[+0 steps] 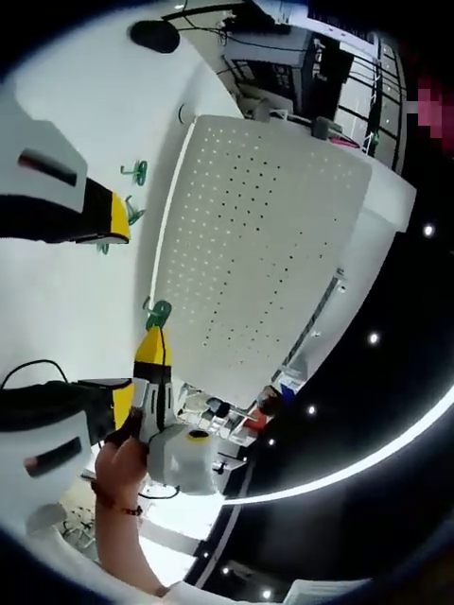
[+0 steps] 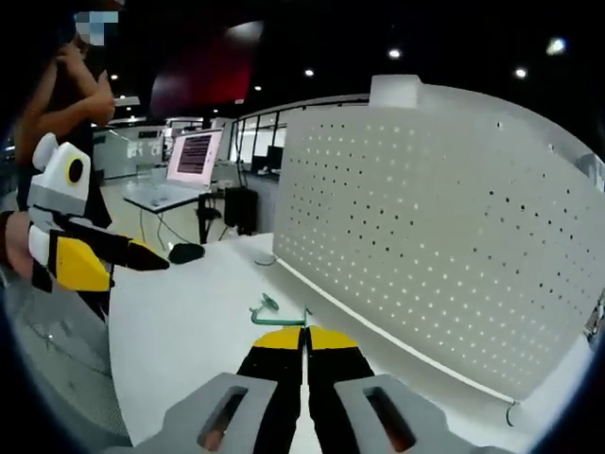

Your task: Insert the hook assembly into the mounting plate slot until the hook locks in place.

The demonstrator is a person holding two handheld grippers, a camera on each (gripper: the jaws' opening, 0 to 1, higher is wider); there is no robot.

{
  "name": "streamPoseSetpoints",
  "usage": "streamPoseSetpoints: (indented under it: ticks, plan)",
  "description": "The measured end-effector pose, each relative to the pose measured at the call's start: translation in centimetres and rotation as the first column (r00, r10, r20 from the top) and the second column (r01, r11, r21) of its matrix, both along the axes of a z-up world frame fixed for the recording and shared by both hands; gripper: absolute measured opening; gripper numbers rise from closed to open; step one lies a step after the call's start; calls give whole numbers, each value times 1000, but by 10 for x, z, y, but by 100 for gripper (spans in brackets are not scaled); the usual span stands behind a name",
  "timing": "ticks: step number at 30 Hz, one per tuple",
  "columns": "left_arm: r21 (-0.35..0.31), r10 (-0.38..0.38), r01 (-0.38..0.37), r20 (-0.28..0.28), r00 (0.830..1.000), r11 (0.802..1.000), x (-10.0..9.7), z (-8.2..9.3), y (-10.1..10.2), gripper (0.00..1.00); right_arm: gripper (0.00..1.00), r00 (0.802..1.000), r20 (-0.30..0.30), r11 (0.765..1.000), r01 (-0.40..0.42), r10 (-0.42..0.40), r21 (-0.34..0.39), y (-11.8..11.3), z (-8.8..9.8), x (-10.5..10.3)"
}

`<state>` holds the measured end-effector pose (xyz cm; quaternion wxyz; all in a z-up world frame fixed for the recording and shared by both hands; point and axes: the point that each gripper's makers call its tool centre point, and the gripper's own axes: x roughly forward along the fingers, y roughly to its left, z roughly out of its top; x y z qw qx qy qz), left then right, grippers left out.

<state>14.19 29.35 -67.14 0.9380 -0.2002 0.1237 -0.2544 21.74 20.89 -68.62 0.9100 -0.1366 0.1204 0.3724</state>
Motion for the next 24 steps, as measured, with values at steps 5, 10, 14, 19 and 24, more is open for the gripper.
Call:
streamPoseSetpoints:
  ticks: [5, 10, 14, 19, 24]
  plan:
    - [-51, 18, -18, -13, 1000, 999, 4, 4, 1, 54, 0, 1000, 21, 1000, -7, 6, 19, 2, 9, -6]
    - [-96, 5, -9, -47, 999, 995, 6, 7, -4, 49, 0, 1000, 17, 1000, -2, 2, 28, 1, 9, -8]
    - [-147, -4, -5, -67, 998, 989, 9, 10, -7, 47, 0, 1000, 25, 999, 6, -7, 46, 0, 16, -13]
    - [-223, -37, 13, -105, 994, 975, 11, 9, -17, 41, 0, 999, 41, 997, 11, -14, 78, 0, 24, -19]
    - [-253, -59, 27, -122, 991, 967, 11, 9, -25, 42, 0, 999, 52, 995, 2, -7, 99, 4, 30, -24]
